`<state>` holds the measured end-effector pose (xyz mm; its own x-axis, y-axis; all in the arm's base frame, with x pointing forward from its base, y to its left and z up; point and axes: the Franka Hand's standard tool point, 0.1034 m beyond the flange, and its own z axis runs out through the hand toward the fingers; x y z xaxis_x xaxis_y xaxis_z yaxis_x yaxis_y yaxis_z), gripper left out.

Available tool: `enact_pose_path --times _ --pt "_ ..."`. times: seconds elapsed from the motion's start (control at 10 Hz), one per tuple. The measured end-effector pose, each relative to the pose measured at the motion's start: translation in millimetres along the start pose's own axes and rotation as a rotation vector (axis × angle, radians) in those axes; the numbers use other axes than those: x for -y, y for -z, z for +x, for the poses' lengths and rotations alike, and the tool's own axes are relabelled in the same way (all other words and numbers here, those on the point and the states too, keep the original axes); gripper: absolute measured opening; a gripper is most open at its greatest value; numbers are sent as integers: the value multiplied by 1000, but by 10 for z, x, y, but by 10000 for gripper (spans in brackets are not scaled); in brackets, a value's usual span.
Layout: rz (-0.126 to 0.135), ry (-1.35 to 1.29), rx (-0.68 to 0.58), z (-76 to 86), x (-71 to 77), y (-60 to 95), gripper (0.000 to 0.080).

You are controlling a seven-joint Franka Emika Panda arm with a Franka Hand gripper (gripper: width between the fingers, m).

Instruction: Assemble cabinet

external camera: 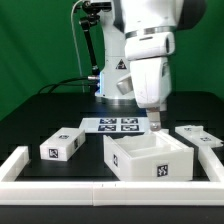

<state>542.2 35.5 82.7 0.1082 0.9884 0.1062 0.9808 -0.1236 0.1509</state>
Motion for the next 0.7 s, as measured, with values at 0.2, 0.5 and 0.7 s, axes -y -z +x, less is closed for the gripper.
enact_pose_path --times 0.2,0.5,0.7 --pt "3 104 31 -71 27 22 798" --pt "9 92 36 -133 38 16 798" --pt "-5 222 38 -168 41 3 798"
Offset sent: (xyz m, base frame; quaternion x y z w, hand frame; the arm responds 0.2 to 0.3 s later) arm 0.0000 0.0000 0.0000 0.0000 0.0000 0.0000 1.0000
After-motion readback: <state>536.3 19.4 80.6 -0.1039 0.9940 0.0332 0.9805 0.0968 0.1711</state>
